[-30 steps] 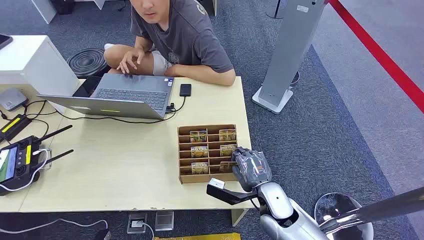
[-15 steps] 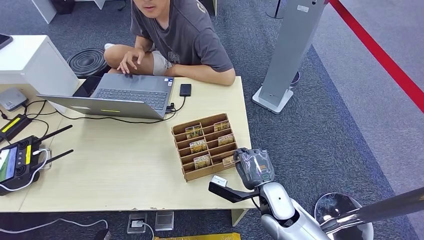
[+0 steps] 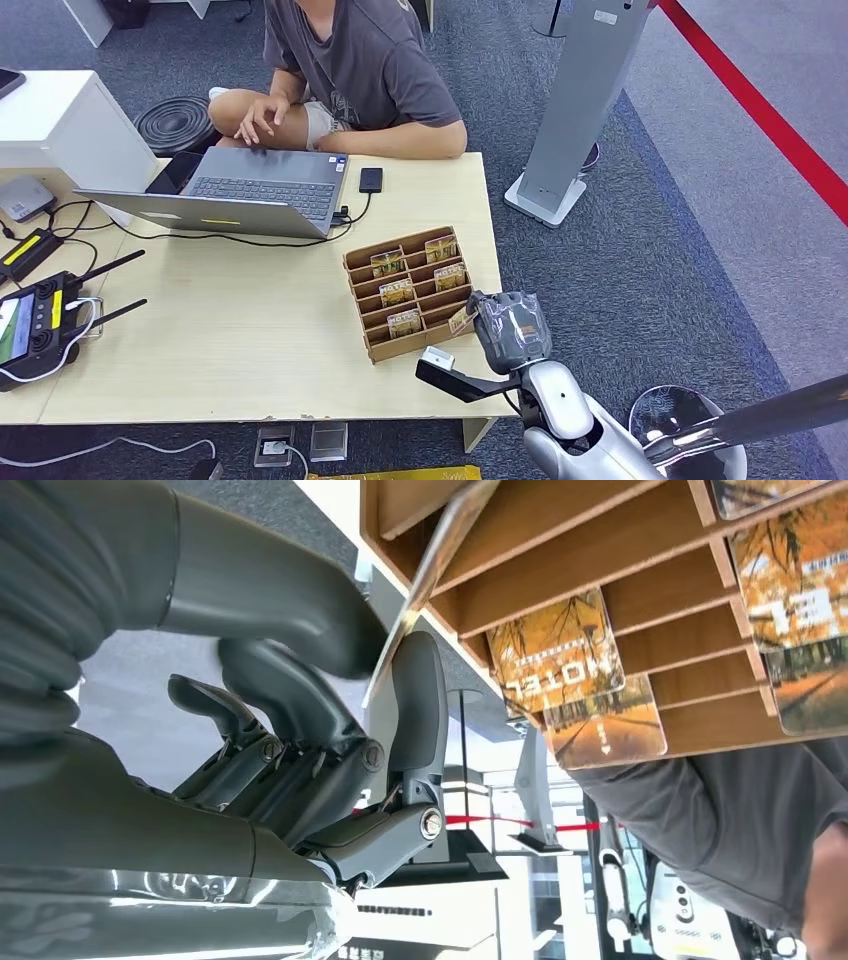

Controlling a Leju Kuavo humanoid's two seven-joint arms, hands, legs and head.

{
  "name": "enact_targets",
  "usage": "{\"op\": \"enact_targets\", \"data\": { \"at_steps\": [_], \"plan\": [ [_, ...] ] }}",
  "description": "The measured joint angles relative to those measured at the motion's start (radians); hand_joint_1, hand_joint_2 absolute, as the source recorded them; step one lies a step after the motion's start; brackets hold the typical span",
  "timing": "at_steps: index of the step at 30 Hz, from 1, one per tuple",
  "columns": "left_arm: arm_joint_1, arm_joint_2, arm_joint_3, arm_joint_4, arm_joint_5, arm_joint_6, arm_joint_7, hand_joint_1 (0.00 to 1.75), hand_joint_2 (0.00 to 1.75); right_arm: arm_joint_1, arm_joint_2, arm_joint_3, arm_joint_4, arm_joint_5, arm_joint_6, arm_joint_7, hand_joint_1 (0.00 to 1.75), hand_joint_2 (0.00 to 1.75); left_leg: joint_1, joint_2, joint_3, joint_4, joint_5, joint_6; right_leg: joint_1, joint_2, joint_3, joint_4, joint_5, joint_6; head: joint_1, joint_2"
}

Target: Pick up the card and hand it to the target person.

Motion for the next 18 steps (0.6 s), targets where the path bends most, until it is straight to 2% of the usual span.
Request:
{"op": "enact_targets", "data": {
  "at_steps": [18],
  "plan": [
    [0.001, 0.004, -0.017, 0.0, 0.03, 0.008, 0.0, 0.0, 0.0, -0.004, -0.052, -0.119, -0.267, -0.152, 0.009, 0.032, 1.75, 1.75, 0.0, 0.0, 0.0, 0.0, 0.0, 0.0, 0.0, 0.0, 0.0, 0.0, 0.0, 0.0, 0.0, 0.0]
  ]
}}
